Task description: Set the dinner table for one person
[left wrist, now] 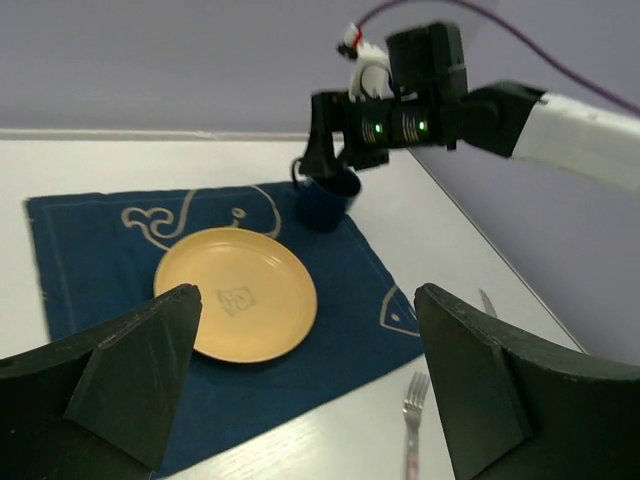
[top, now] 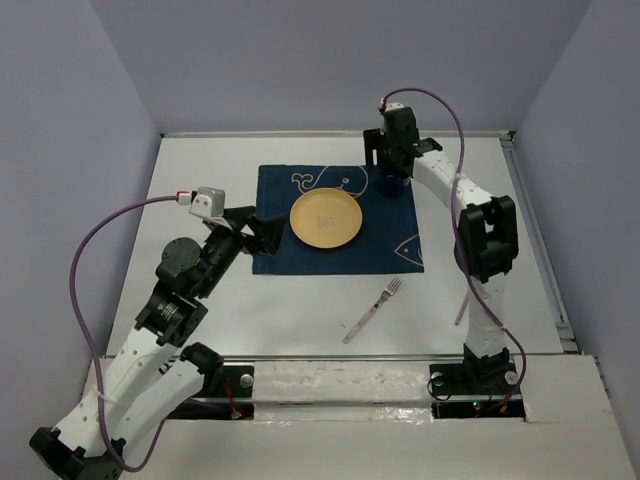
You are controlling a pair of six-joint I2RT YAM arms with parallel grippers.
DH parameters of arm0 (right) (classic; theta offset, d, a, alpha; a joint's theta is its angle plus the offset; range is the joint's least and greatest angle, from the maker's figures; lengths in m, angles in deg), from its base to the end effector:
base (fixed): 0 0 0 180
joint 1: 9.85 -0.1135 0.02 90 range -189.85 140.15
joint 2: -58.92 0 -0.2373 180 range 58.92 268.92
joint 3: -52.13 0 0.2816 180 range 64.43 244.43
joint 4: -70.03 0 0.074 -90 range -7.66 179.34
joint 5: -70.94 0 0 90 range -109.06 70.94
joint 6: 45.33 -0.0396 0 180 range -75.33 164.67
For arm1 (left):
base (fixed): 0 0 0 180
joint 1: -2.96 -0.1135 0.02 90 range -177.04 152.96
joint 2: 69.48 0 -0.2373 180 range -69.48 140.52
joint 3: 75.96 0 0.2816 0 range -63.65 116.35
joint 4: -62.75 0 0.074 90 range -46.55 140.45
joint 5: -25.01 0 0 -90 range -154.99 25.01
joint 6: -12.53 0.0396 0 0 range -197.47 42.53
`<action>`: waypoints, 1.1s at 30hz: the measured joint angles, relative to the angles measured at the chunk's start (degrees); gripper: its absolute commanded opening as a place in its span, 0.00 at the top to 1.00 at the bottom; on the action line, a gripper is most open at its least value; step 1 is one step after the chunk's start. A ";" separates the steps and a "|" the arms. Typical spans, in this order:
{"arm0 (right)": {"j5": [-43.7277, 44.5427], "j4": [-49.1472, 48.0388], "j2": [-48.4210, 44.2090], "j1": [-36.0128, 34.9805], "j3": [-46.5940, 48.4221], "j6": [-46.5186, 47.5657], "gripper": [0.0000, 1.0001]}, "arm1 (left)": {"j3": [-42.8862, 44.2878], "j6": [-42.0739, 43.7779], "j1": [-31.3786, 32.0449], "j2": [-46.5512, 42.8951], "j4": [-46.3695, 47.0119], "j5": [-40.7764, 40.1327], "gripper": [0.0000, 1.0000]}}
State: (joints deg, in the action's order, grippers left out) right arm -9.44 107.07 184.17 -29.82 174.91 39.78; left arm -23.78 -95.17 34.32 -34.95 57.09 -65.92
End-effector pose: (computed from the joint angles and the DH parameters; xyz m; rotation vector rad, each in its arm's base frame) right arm 0.4962 0.1733 0.2232 -0.2065 2.2397 0.0434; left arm 0.1745 -0.1056 0.3570 0.1522 1.3888 -0.7058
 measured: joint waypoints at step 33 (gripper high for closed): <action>5.33 -9.79 -76.63 0.00 -66.84 -18.56 0.37 | 1.57 -0.04 38.14 52.41 6.32 -12.85 0.46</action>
State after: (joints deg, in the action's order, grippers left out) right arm -4.10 97.28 107.54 -29.82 108.07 21.23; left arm -22.20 -95.21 72.46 17.46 63.40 -78.77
